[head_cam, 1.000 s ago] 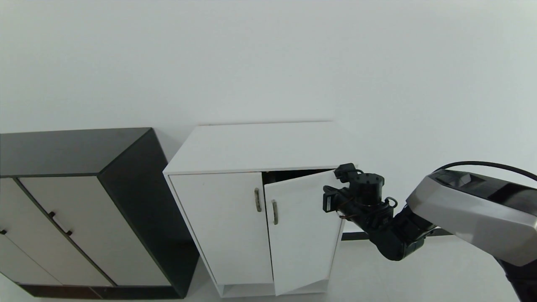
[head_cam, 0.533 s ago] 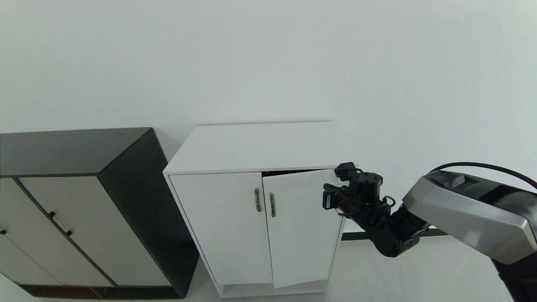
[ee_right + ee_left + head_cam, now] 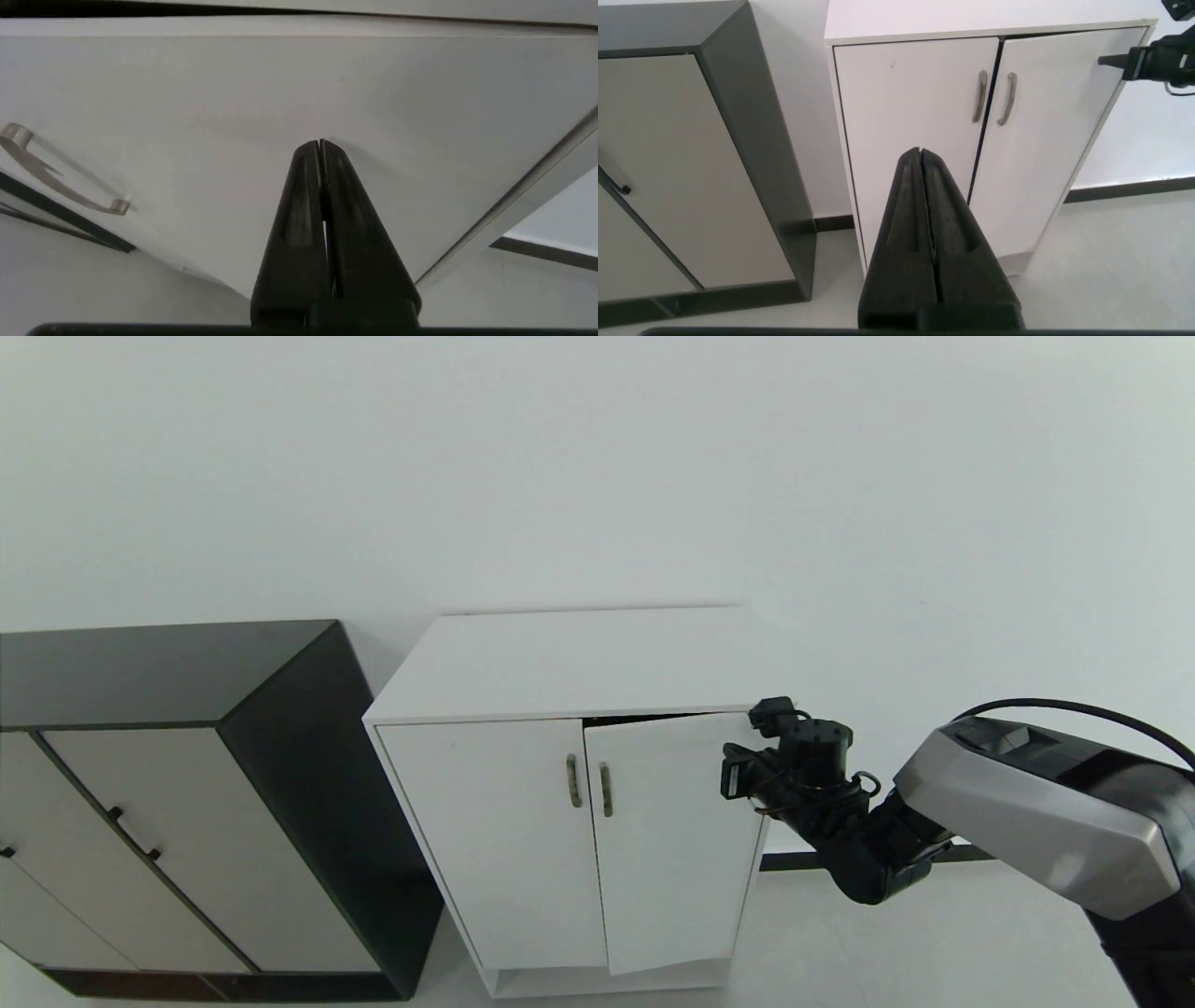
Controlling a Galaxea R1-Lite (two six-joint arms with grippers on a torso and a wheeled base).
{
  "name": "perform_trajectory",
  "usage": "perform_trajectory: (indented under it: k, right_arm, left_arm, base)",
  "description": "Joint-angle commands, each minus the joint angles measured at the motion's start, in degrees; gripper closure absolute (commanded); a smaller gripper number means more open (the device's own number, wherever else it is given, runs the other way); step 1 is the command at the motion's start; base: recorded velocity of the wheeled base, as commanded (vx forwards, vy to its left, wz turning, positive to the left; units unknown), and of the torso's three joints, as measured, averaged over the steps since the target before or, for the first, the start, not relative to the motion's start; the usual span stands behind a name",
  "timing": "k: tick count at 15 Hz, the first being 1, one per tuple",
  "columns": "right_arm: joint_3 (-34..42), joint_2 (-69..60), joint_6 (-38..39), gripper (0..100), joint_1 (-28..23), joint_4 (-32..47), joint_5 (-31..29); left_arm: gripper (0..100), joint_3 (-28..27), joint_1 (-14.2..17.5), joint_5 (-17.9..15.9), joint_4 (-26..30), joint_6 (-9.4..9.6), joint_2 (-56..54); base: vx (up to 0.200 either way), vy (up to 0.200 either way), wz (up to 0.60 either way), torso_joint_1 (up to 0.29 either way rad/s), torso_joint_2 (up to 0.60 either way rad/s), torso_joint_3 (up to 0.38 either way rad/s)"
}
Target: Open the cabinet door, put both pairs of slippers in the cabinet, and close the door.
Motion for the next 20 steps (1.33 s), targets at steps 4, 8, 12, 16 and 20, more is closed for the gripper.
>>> perform_trajectory:
  k: [4,8,12,16,20]
  right_arm:
    - [-0.8,0.9,0.1,100,-0.7,0.0,0.0]
    - [-1.5,1.0,0.1,100,-0.7,0.0,0.0]
    - [-2.9,1.9,0.1,100,-0.9,0.0,0.0]
    - [-3.4,2.3,0.1,100,-0.9,0.0,0.0]
    - [-3.4,2.3,0.1,100,-1.2,0.0,0.0]
  left_arm:
    - [100,0.0,0.0,0.0,0.0,-0.01,0.0]
    - [100,0.0,0.0,0.0,0.0,-0.01,0.0]
    - [100,0.0,0.0,0.0,0.0,-0.01,0.0]
    - [100,0.0,0.0,0.0,0.0,-0.01,0.1]
    - [100,0.0,0.0,0.0,0.0,-0.01,0.1]
  base:
    - [0.0,0.0,0.0,0.0,0.0,0.0]
    - [0.0,0.0,0.0,0.0,0.0,0.0]
    - [0.0,0.0,0.0,0.0,0.0,0.0]
    - [0.0,0.0,0.0,0.0,0.0,0.0]
    - [0.0,0.0,0.0,0.0,0.0,0.0]
